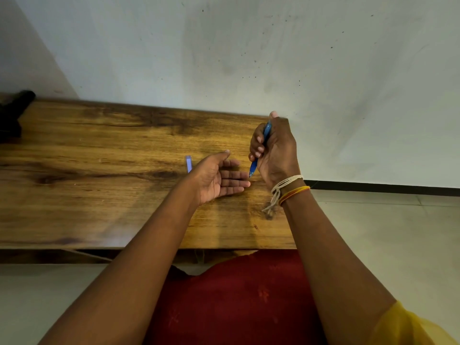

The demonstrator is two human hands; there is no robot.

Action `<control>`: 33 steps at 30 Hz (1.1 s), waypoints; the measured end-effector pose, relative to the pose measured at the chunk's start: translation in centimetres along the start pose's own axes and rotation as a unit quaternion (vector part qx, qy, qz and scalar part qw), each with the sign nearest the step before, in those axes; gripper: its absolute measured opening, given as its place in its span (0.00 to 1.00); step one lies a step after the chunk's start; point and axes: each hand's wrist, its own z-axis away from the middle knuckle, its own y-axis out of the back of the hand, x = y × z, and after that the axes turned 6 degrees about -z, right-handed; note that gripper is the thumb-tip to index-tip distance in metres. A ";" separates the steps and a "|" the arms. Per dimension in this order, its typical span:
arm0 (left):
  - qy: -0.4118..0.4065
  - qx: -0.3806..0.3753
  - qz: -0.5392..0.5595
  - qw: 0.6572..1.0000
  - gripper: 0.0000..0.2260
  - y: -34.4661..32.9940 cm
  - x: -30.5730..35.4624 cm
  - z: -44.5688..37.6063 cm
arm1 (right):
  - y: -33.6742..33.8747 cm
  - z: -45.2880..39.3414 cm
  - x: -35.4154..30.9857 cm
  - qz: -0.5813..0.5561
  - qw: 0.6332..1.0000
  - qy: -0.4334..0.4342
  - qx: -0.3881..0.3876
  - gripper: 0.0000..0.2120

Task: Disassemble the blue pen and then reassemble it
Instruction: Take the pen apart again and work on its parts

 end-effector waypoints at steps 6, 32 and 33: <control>0.002 -0.003 -0.003 1.000 0.20 -0.1 0.1 -0.1 | 0.0 -0.1 -0.3 0.006 1.000 0.023 0.019 0.25; -0.003 -0.005 0.003 1.000 0.18 -0.3 0.1 -0.1 | 0.1 0.0 -0.7 -0.078 0.996 -0.017 0.030 0.26; -0.003 -0.004 0.002 1.000 0.18 -0.3 0.1 -0.1 | 0.0 0.1 -0.7 -0.084 0.996 -0.020 0.033 0.26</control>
